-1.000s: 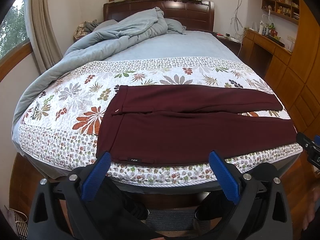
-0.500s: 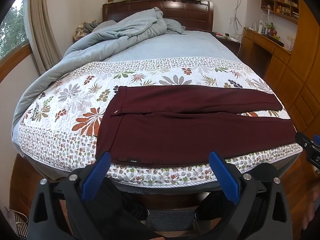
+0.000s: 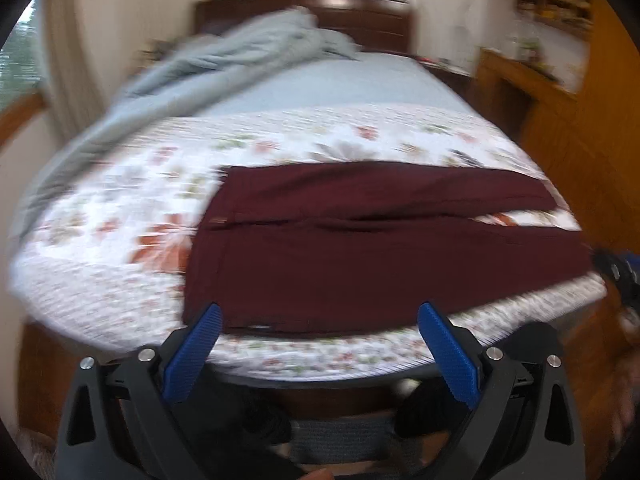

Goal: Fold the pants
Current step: 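Grasp one waistband corner with the left gripper while the right grasps the other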

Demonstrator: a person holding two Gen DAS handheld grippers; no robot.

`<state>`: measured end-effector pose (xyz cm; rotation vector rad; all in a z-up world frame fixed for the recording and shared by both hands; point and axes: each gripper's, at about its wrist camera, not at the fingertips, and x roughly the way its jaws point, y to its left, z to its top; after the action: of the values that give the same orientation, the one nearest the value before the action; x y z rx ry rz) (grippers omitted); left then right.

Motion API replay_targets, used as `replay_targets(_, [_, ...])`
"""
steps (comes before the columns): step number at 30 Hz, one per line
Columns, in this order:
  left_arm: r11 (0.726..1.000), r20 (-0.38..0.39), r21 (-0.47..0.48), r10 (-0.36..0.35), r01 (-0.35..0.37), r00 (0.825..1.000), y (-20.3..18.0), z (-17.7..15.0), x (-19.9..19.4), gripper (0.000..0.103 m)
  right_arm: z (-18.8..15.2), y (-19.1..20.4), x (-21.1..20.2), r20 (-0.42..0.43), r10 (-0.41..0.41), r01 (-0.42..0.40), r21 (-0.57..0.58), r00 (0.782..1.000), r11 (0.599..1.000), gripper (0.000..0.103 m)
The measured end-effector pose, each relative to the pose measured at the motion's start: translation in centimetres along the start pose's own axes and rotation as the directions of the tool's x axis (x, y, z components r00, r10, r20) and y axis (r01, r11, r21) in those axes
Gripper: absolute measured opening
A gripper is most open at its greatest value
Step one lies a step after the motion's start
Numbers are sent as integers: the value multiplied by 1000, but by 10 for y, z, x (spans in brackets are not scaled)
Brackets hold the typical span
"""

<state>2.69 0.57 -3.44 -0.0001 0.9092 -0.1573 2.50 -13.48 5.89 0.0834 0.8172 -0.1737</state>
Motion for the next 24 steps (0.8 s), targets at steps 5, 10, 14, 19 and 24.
replay_targets(5, [981,-152,37,-184,192,971,39,2,54,99,2,-2,38,-14,29,-30,-96,999,995,101])
replay_targets(10, [982,-208,82,-150,170,967,105,37,104,99,8,-6,78,-95,122,-131,-95,988,987,101])
replay_targets(14, [950,-244,-126,-309,285,919,182,82,157,99,9,0,108,-141,151,-166,-102,979,981,101])
replay_targets(19, [945,-221,-197,-303,262,927,259,154,238,99,7,13,139,-197,162,-187,-118,967,975,101])
replay_targets(24, [909,-242,-214,-403,357,882,287,193,313,99,6,27,166,-253,160,-195,-122,954,973,101])
